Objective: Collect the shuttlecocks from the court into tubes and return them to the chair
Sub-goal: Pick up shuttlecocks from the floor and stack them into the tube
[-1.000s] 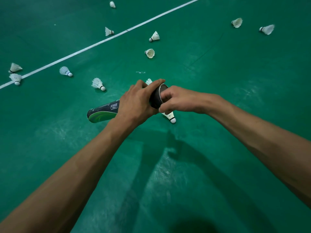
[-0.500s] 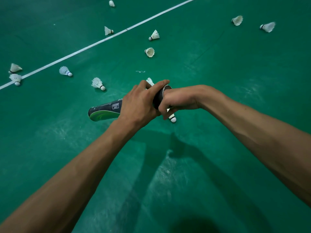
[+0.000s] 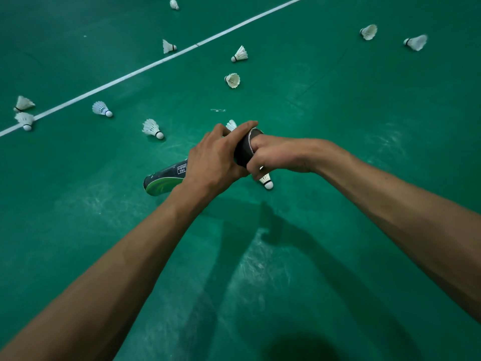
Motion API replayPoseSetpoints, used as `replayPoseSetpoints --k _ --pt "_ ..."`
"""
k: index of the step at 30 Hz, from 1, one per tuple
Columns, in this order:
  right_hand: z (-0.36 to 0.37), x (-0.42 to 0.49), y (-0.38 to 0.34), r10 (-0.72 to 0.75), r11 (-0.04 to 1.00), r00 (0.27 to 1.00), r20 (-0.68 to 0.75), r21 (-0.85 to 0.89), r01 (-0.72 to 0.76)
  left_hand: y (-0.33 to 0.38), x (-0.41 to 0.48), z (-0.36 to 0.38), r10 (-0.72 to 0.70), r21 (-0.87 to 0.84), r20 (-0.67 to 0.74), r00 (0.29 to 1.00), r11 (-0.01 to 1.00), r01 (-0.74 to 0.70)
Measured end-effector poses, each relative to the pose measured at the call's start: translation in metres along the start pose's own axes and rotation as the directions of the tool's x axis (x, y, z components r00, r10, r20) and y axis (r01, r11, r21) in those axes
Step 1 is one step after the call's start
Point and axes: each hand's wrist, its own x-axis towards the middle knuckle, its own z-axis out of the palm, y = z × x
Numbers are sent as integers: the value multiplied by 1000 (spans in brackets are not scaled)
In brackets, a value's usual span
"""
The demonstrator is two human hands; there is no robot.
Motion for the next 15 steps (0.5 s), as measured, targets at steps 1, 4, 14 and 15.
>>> replayPoseSetpoints --k 1,4,14,15 --pt "1 1 0 12 1000 1000 13 -7 -12 1 0 -1 11 6 1 1000 1000 -11" --pt "3 3 1 35 999 998 61 34 -38 0 -3 -2 38 19 0 999 999 -38" --pt "0 16 3 91 996 982 165 6 -93 -4 -5 6 32 30 10 999 999 -32" --pt "1 19 6 88 996 983 159 20 -92 -5 -4 8 25 34 21 999 999 -26"
